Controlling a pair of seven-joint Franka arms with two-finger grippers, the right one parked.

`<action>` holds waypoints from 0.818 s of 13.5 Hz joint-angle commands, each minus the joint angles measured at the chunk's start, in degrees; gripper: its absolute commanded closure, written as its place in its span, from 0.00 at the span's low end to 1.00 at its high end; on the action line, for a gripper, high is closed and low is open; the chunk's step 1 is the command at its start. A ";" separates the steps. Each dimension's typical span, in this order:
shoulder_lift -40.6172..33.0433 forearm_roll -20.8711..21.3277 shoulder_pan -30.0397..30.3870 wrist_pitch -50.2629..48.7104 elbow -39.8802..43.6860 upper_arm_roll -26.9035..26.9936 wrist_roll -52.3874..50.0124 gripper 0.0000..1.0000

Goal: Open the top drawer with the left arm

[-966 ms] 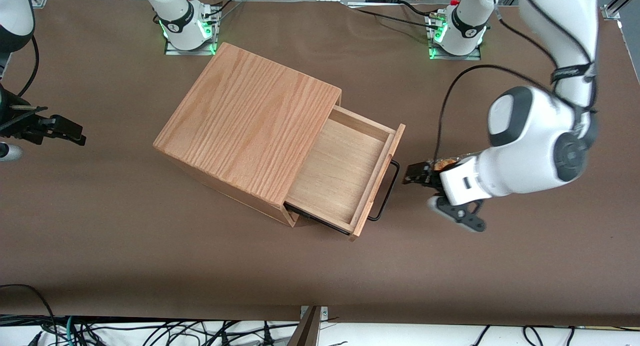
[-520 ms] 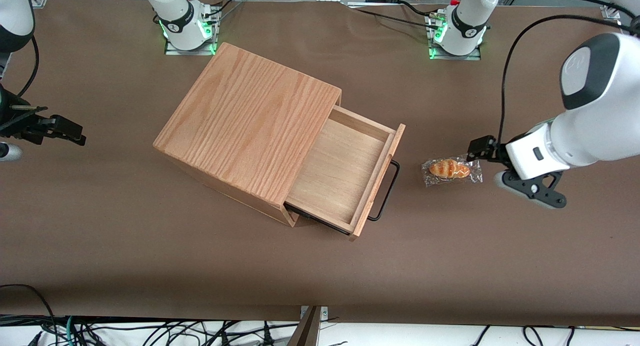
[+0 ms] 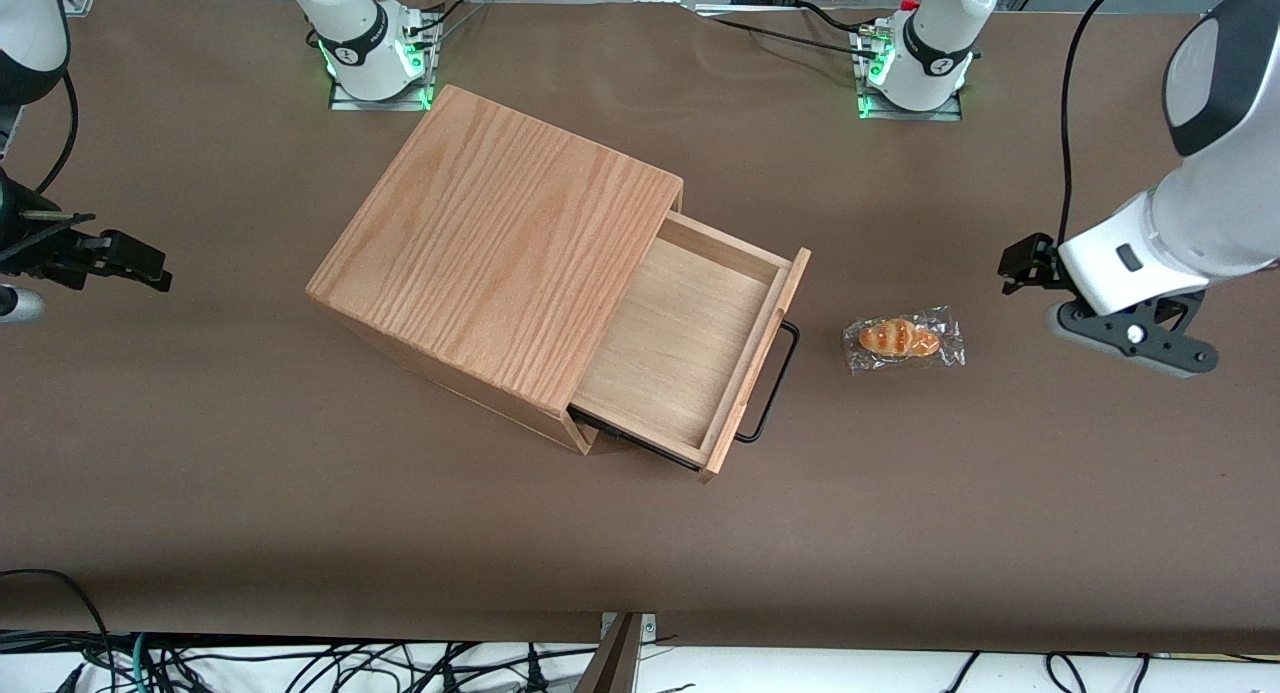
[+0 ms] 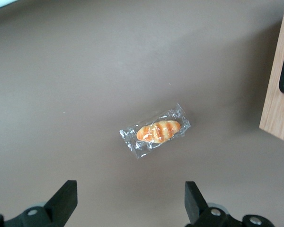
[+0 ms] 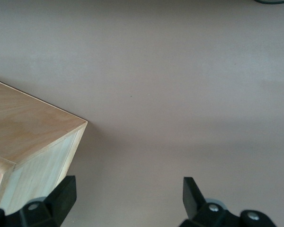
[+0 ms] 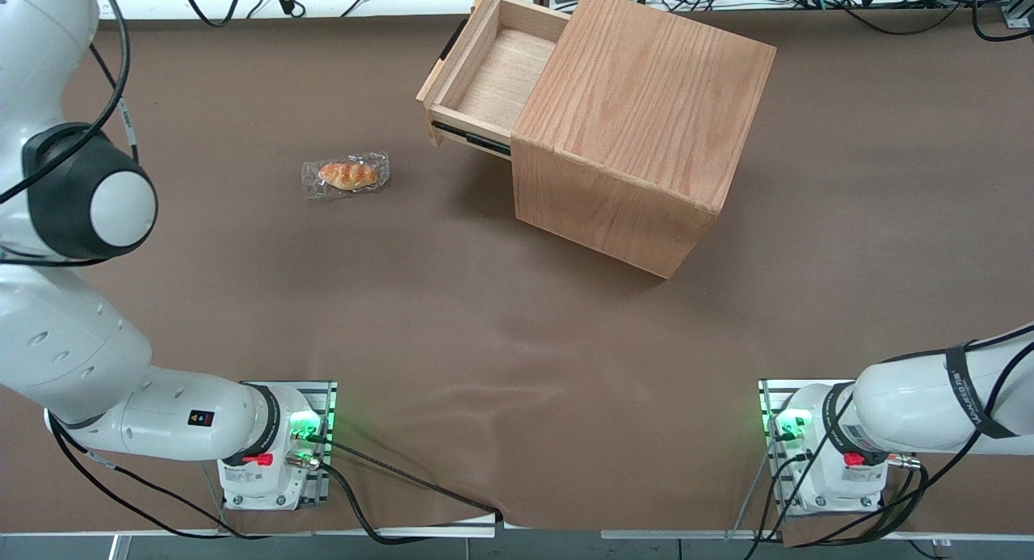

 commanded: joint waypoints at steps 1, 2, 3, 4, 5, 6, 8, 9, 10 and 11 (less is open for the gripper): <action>-10.75 -0.48 2.08 7.24 -15.48 -0.20 -9.21 0.00; -12.87 -1.54 2.96 9.17 -18.57 -0.20 -10.90 0.00; -14.46 -1.72 3.75 10.58 -20.60 -0.29 -10.83 0.00; -15.87 -2.07 3.85 11.21 -22.19 -0.29 -10.40 0.00; -16.84 -2.08 3.85 11.65 -23.51 -0.29 -10.30 0.00; -17.89 -2.34 3.93 11.83 -24.74 -0.29 -10.22 0.00; -19.30 -4.17 4.02 12.36 -27.03 -0.29 -10.22 0.00; -19.57 -4.71 4.02 12.27 -27.56 -0.29 -10.22 0.00; -19.57 -4.62 4.02 12.18 -27.57 -0.29 -10.22 0.00; -19.40 -4.62 4.02 11.92 -27.39 -0.29 -10.22 0.00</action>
